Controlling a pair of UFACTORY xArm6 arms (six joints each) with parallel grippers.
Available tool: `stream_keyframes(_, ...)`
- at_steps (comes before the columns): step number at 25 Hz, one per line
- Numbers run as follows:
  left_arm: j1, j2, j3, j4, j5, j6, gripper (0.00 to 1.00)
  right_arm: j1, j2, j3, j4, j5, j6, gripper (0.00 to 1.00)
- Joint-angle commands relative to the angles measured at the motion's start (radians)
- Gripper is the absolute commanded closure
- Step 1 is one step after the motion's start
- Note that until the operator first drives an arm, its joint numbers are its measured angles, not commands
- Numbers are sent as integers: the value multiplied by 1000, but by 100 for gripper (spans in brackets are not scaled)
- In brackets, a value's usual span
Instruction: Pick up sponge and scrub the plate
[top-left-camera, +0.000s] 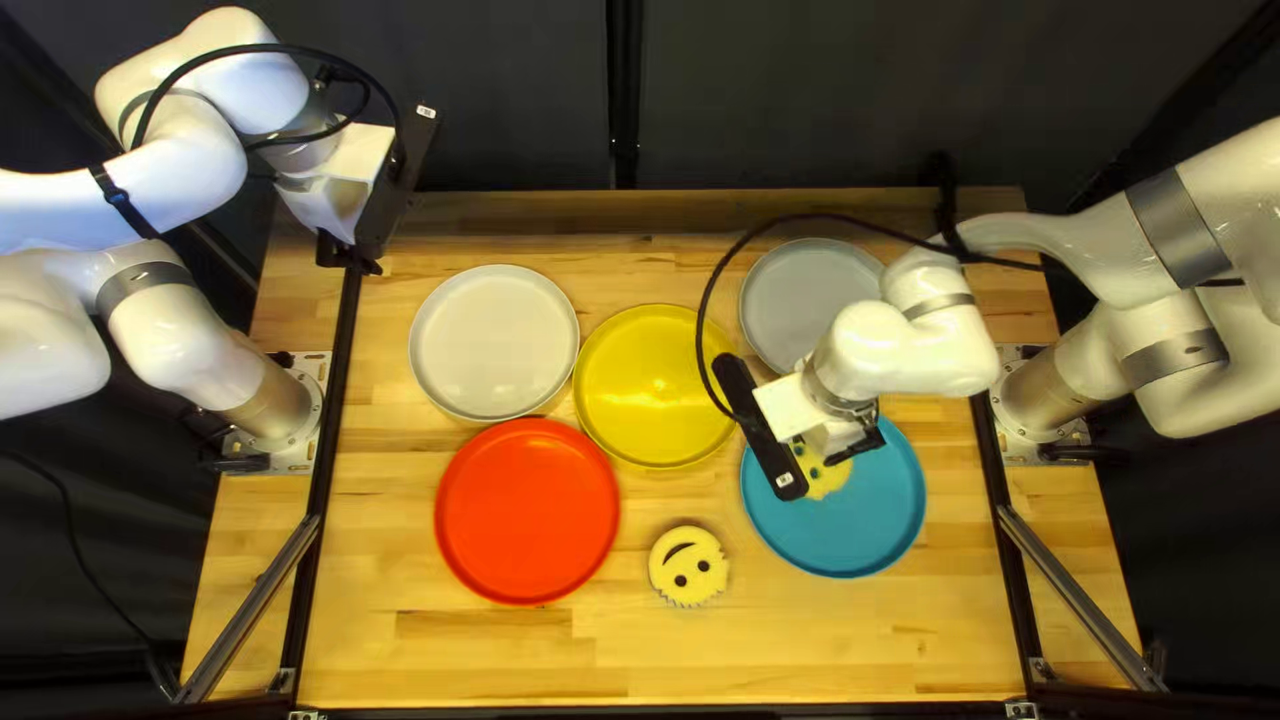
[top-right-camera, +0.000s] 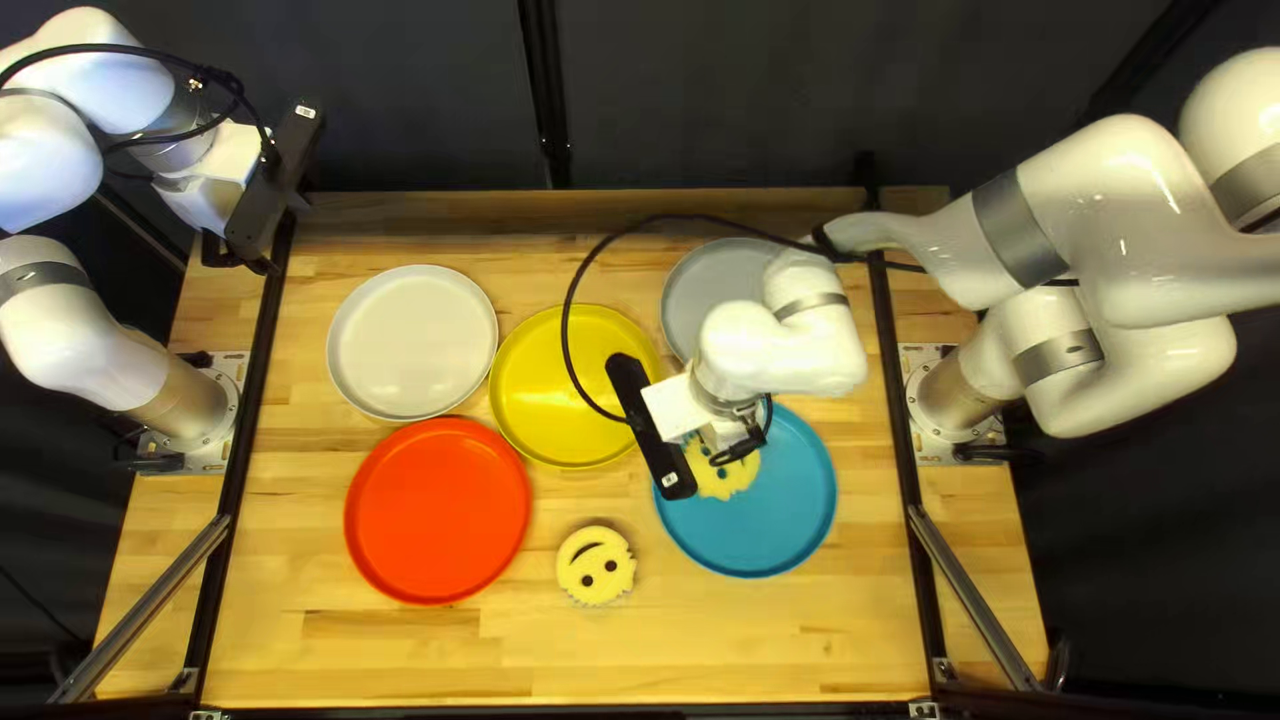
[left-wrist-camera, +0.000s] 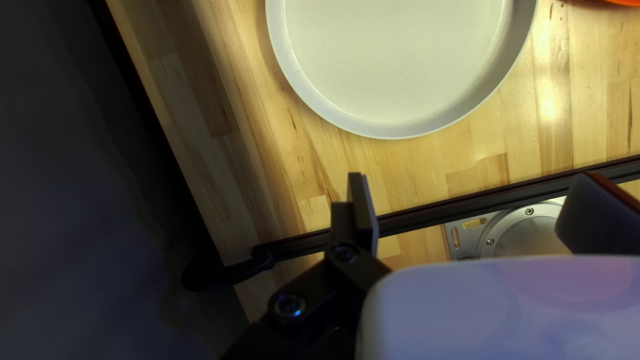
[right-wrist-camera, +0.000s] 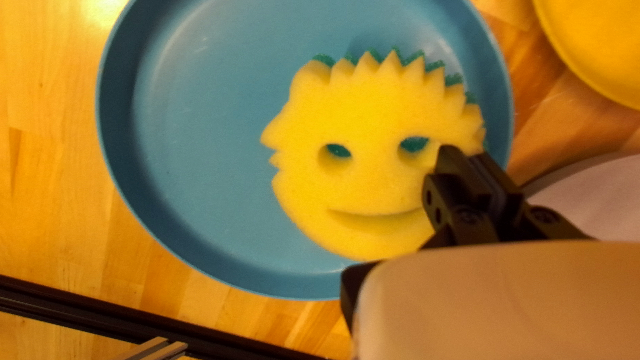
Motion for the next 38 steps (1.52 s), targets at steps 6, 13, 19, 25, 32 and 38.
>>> stream_keyframes(6,0,0,0,0,0,0,0,55,96,-23,-8,-67,72,100)
stream_keyframes(13,0,0,0,0,0,0,0,15,225,-130,-8,-52,74,100)
stream_keyframes(19,0,0,0,0,0,0,0,-84,238,-141,1,-42,-3,100)
stream_keyframes(25,0,0,0,0,0,0,0,-91,206,-151,-13,3,19,100)
stream_keyframes(32,0,0,0,0,0,0,0,2,229,-168,-17,1,85,100)
stream_keyframes(38,0,0,0,0,0,0,0,101,228,-174,-20,14,150,100)
